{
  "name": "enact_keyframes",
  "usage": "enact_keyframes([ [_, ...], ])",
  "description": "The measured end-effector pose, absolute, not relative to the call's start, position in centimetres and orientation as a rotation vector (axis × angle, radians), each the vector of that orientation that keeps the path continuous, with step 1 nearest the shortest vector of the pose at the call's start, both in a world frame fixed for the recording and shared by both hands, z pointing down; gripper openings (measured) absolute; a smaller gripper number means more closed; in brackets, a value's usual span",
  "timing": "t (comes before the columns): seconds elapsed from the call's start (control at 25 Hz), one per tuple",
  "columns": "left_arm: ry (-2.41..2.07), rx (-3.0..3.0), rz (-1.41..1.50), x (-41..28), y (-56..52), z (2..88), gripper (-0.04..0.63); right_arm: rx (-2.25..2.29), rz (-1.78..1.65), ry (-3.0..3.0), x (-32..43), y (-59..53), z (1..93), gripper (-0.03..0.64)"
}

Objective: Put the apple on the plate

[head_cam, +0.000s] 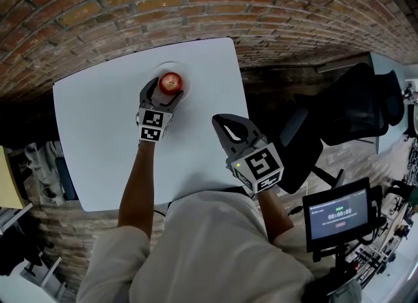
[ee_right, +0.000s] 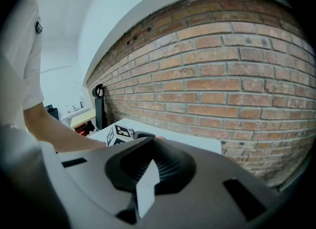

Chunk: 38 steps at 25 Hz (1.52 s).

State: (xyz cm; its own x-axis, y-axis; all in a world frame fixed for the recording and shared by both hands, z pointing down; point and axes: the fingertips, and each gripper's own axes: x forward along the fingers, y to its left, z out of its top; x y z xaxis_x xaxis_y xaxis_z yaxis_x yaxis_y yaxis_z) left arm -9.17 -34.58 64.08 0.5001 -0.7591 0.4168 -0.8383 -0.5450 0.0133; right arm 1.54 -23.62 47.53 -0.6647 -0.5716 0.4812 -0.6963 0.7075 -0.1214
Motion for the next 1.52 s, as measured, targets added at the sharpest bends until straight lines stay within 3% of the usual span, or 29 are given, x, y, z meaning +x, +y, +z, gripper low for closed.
enact_keyframes([
  [0.6, -1.361, 2.611, 0.57, -9.1, -31.1, 57.2, 0.37, 1.041, 0.326, -2.552, 2.8, -22.8, 43.9, 0.003],
  [0.96, -1.463, 2.635, 0.378, -10.1, -28.5, 49.1, 0.368, 1.082, 0.271, -2.625, 2.9, -22.4, 40.1, 0.003],
  [1.16, -1.599, 2.654, 0.202, -13.3, -25.5, 43.7, 0.307, 1.074, 0.239, -2.694, 0.6, -20.6, 38.0, 0.003],
  [1.52, -1.722, 2.716, 0.191, -14.4, -21.4, 37.4, 0.25, 1.017, 0.174, -2.76, -1.4, -19.6, 35.1, 0.003],
])
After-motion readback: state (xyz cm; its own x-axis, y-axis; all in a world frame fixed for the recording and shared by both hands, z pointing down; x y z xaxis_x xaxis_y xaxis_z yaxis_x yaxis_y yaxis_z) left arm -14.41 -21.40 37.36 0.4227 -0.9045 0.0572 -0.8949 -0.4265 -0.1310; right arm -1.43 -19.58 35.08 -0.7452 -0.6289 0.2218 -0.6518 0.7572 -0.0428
